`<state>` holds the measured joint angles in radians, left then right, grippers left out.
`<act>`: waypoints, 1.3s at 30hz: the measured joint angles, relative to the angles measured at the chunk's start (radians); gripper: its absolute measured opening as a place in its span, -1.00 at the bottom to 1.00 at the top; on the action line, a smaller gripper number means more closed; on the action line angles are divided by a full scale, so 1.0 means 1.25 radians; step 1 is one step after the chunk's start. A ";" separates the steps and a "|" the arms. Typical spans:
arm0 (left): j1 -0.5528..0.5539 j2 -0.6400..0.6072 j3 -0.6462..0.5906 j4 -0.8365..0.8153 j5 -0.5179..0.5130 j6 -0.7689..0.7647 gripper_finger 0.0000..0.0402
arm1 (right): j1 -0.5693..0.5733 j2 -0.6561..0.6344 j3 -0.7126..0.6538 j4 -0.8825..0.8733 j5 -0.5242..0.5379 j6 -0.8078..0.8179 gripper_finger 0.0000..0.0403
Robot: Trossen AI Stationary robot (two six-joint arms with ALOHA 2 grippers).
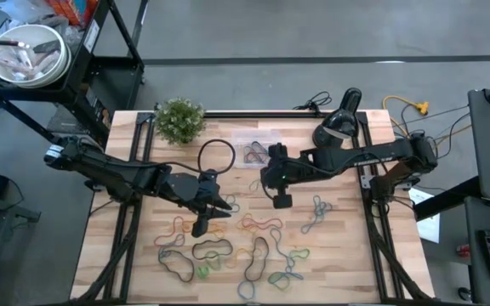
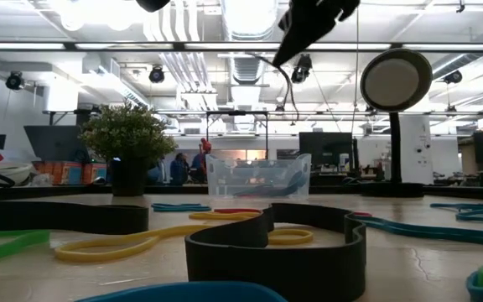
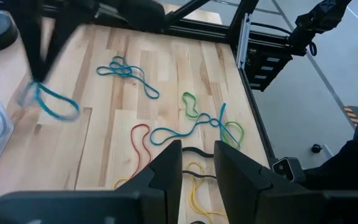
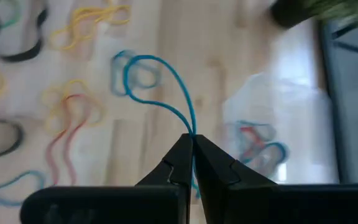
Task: Pick and place rubber bands into bin
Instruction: Put the blue rubberband into the transparent bin
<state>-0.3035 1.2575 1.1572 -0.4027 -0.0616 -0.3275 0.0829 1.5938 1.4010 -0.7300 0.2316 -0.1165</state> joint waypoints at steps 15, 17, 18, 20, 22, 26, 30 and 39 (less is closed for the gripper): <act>0.000 0.000 0.000 0.000 0.000 0.001 -0.62 | -0.108 -0.006 0.007 0.012 0.071 -0.056 -0.96; 0.000 0.000 0.000 0.000 0.000 0.001 -0.62 | -0.136 -0.006 0.002 0.012 0.070 -0.061 -0.96; 0.000 0.000 0.000 0.000 0.000 0.005 -0.62 | -0.151 -0.006 -0.002 0.013 0.070 -0.063 -0.96; 0.000 0.000 0.000 0.000 0.000 0.014 -0.62 | -0.181 -0.006 -0.014 0.032 0.070 -0.068 -0.96; 0.000 0.000 0.000 0.000 0.000 0.016 -0.61 | -0.206 -0.006 -0.027 0.059 0.068 -0.069 -0.96; 0.000 0.000 0.000 0.000 -0.002 0.019 -0.62 | -0.250 -0.006 -0.056 0.137 0.047 -0.070 -0.96; 0.000 0.000 0.000 0.000 -0.005 0.021 -0.62 | -0.281 -0.005 -0.087 0.201 0.027 -0.069 -0.96; 0.000 0.000 0.000 0.001 -0.021 0.030 -0.62 | -0.307 0.073 -0.097 0.243 -0.004 -0.054 -0.96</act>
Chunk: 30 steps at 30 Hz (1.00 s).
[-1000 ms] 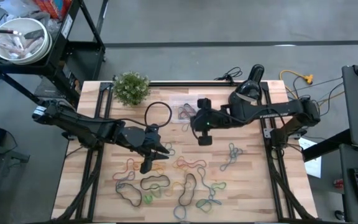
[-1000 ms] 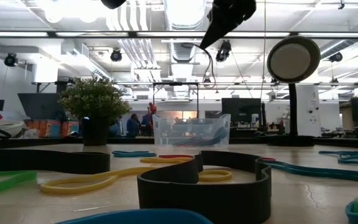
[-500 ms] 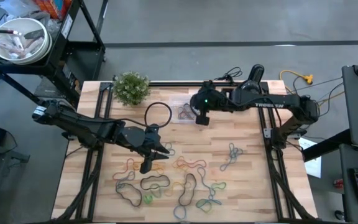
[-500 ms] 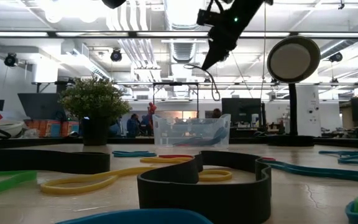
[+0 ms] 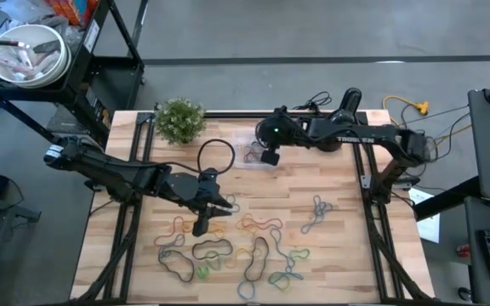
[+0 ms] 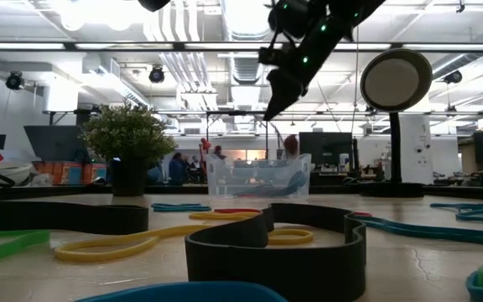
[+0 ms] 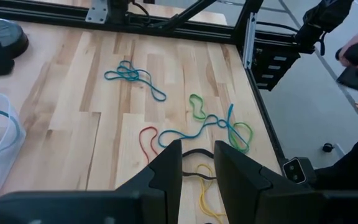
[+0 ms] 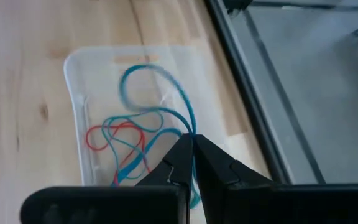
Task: Pick and place rubber bands into bin
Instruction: Put the blue rubberband into the transparent bin, then put the yellow rubberband into the transparent bin
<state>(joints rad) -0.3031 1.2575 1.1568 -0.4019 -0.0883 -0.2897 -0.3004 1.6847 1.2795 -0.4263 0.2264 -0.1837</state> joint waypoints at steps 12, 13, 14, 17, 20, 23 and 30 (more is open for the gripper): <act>0.000 0.000 0.000 0.000 -0.019 0.000 -0.61 | -0.008 0.078 0.000 -0.002 0.000 0.022 -0.96; 0.000 0.000 0.000 0.000 -0.019 0.000 -0.62 | -0.009 0.080 0.000 -0.003 0.000 0.022 -0.96; 0.000 0.000 0.000 0.000 -0.019 0.000 -0.62 | -0.009 0.083 0.000 -0.003 0.000 0.022 -0.96; 0.000 0.000 -0.001 0.000 -0.019 0.000 -0.62 | -0.009 0.086 0.000 -0.003 0.001 0.030 -0.96; 0.000 0.000 -0.001 0.000 -0.019 0.000 -0.62 | -0.013 0.086 0.000 -0.003 0.004 0.044 -0.96; 0.000 0.000 -0.001 0.000 -0.019 0.000 -0.61 | -0.018 0.086 0.001 -0.004 -0.006 0.049 -0.91; 0.000 0.000 -0.001 0.000 -0.019 0.000 -0.61 | -0.022 0.086 0.001 -0.009 -0.040 0.068 -0.63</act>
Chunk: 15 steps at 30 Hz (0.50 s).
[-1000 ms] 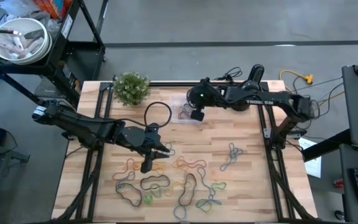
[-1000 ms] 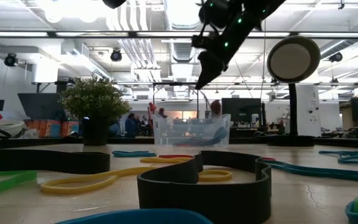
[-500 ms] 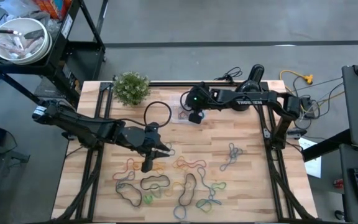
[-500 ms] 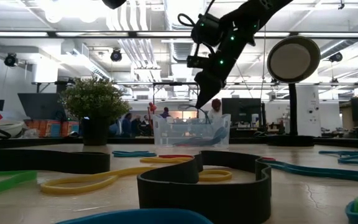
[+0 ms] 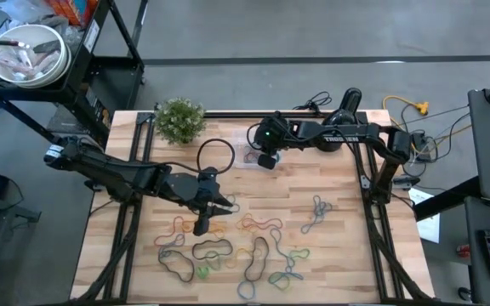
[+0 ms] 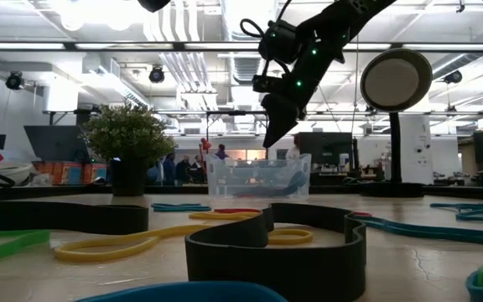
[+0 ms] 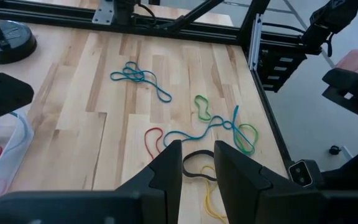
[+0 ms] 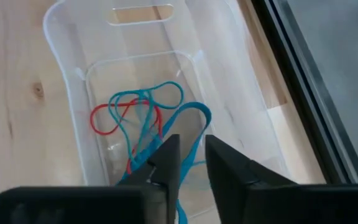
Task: Pick and place rubber bands into bin
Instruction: Put the yellow rubberband into the transparent bin
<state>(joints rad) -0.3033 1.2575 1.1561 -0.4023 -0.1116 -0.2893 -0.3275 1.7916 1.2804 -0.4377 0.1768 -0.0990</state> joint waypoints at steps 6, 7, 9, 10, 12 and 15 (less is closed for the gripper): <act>0.000 0.000 0.000 0.000 0.000 0.000 -0.62 | -0.001 -0.001 0.001 -0.001 -0.001 -0.002 -0.45; 0.000 0.000 0.000 0.000 0.000 0.000 -0.62 | 0.000 -0.001 0.003 -0.003 -0.002 -0.002 -0.43; 0.000 0.000 0.000 -0.004 0.000 0.000 -0.61 | 0.002 -0.005 0.007 -0.009 -0.008 -0.004 -0.40; 0.000 0.000 0.000 -0.010 0.001 0.000 -0.61 | 0.002 -0.009 0.011 -0.015 -0.021 -0.006 -0.40; 0.000 0.000 0.000 -0.028 0.001 -0.003 -0.61 | 0.003 -0.017 0.021 -0.019 -0.059 -0.014 -0.39; 0.000 0.000 0.000 -0.085 0.001 -0.030 -0.62 | 0.009 -0.039 0.030 -0.029 -0.103 -0.025 -0.38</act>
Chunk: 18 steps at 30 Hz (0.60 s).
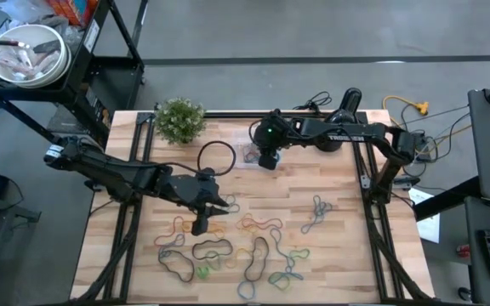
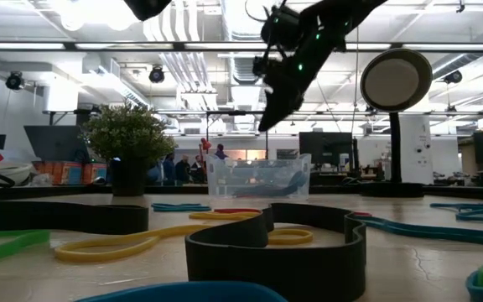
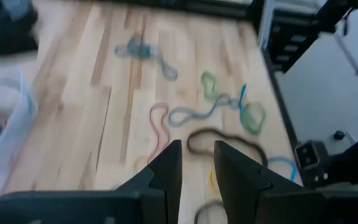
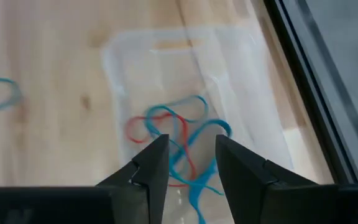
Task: Pick and place rubber bands into bin
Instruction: Put the yellow rubberband into the transparent bin
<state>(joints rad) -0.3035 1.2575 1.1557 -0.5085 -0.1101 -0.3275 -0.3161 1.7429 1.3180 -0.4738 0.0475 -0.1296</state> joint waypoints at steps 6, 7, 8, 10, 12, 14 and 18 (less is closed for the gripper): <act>-0.002 0.000 -0.001 -0.101 0.013 -0.051 -0.62 | 0.025 -0.069 0.004 -0.002 -0.063 -0.026 -0.41; -0.002 0.000 -0.001 -0.109 0.017 -0.055 -0.62 | 0.030 -0.081 0.004 -0.003 -0.075 -0.028 -0.42; -0.003 0.000 -0.001 -0.116 0.019 -0.065 -0.61 | 0.036 -0.093 0.004 -0.008 -0.085 -0.031 -0.43; -0.004 0.000 -0.001 -0.131 0.021 -0.069 -0.62 | 0.047 -0.117 0.004 -0.019 -0.102 -0.036 -0.45; -0.004 0.000 -0.001 -0.139 0.021 -0.069 -0.62 | 0.060 -0.139 0.004 -0.031 -0.110 -0.035 -0.47; -0.004 0.000 -0.001 -0.148 0.022 -0.078 -0.61 | 0.071 -0.160 0.004 -0.055 -0.111 -0.030 -0.48; -0.004 0.000 -0.001 -0.170 0.027 -0.091 -0.61 | 0.097 -0.204 0.004 -0.104 -0.111 -0.028 -0.51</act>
<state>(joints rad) -0.3088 1.2575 1.1549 -0.7213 -0.0758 -0.4411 -0.1952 1.4877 1.3224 -0.6043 -0.0910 -0.1646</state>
